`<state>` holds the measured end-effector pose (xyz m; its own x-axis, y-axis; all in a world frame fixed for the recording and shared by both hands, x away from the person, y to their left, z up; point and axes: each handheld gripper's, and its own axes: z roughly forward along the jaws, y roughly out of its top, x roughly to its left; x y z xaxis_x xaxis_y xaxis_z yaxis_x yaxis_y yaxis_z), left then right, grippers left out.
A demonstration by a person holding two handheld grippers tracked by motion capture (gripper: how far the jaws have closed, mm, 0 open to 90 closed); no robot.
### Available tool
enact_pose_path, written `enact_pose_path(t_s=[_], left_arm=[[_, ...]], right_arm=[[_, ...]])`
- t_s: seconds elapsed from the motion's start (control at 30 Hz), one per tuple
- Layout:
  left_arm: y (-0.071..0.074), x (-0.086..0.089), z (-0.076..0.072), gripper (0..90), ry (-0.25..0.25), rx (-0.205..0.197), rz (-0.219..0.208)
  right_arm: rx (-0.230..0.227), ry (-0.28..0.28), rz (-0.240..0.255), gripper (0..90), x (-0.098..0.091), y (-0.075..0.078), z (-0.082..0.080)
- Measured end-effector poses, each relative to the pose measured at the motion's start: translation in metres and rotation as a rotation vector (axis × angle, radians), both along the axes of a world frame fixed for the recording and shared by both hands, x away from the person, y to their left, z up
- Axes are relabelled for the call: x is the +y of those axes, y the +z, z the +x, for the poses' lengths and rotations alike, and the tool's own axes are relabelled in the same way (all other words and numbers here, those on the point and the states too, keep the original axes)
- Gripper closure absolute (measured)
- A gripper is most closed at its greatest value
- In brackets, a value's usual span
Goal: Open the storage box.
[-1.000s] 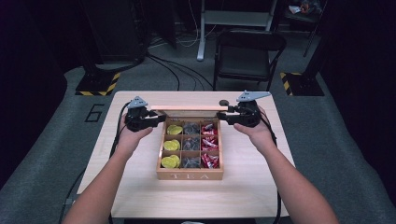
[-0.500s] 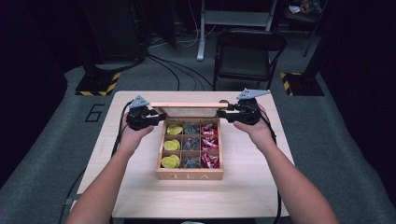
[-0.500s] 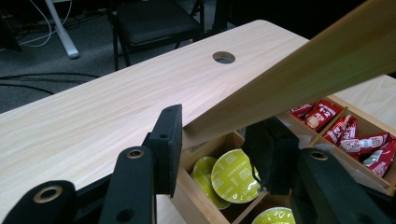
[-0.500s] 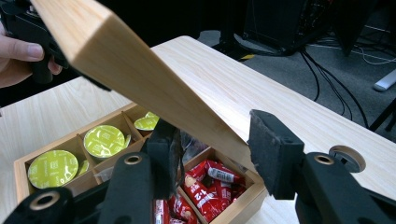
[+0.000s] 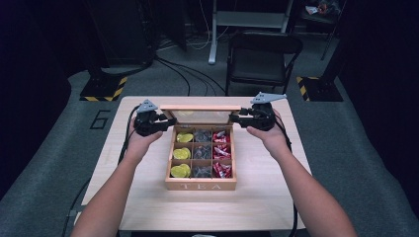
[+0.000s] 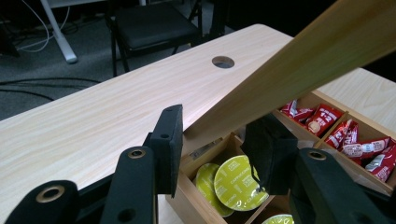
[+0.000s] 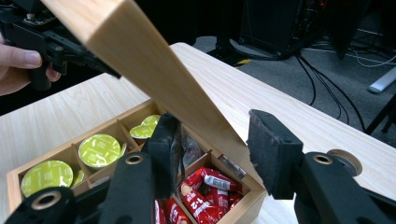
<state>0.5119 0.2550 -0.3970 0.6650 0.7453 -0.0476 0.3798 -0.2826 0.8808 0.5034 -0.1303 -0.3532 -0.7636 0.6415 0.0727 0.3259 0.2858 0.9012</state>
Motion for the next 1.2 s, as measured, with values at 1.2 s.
enact_pose_path(t_s=[1.2], left_arm=[[0.004,0.001,0.017,58.8,0.023,0.013,-0.035]], right_arm=[[0.011,-0.050,-0.041,47.8,0.005,-0.047,0.032]])
